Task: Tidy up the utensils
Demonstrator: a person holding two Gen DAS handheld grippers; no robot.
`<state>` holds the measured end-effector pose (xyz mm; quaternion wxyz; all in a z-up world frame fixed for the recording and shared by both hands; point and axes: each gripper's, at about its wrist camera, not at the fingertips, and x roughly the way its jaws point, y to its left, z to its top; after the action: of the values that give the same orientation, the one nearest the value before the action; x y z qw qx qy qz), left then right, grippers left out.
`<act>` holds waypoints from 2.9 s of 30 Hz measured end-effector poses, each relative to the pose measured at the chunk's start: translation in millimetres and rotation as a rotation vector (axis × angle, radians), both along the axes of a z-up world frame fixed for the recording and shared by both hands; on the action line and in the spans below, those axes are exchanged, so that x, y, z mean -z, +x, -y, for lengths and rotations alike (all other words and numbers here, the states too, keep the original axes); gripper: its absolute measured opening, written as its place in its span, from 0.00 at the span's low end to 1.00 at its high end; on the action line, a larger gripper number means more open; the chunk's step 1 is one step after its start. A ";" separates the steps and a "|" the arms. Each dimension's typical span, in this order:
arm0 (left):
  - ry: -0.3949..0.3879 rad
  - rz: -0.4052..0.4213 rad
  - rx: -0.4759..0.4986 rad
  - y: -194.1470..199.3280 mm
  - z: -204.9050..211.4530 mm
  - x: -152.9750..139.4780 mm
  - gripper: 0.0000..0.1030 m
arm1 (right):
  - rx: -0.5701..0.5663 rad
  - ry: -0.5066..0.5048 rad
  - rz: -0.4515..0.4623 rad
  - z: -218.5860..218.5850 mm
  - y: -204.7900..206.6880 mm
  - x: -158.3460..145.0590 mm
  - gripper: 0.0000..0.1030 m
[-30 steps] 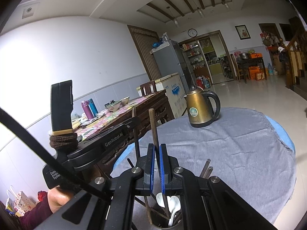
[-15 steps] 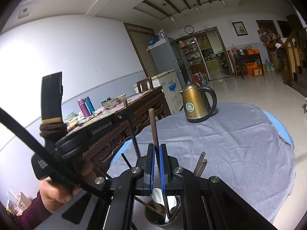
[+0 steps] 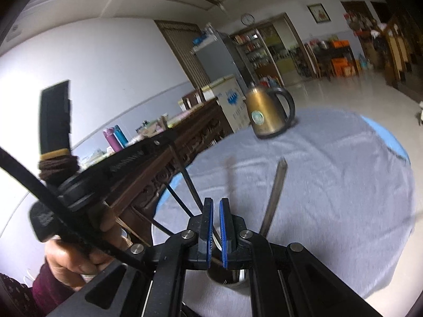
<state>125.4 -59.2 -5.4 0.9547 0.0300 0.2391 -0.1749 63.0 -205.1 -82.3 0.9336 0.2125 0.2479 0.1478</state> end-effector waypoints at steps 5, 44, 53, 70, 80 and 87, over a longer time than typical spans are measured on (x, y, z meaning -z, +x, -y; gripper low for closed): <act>0.048 -0.038 0.039 -3.9 4.1 6.6 0.07 | -0.016 0.021 -0.100 4.0 11.7 17.0 0.09; 0.136 0.167 0.045 -105.8 191.0 -101.6 0.60 | 0.225 0.082 0.093 193.0 -187.3 -24.8 0.44; 0.119 0.154 0.097 -121.1 193.3 -99.0 0.60 | 0.271 0.098 0.099 210.0 -210.6 -27.0 0.44; 0.047 0.007 -0.193 -118.1 -4.3 -64.8 0.71 | 0.110 0.135 0.096 133.7 -170.9 -17.3 0.48; 0.139 -0.116 -0.345 -133.7 -96.9 1.5 0.79 | 0.040 0.175 0.067 75.0 -128.5 -17.7 0.49; 0.186 -0.079 -0.446 -128.8 -112.4 2.8 0.84 | 0.018 0.053 0.050 10.0 -114.5 -27.3 0.57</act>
<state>-3.4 53.3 -8.2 0.9527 0.0576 0.2918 0.0621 -51.5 -215.1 -55.0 0.9349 0.2356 0.2184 0.1511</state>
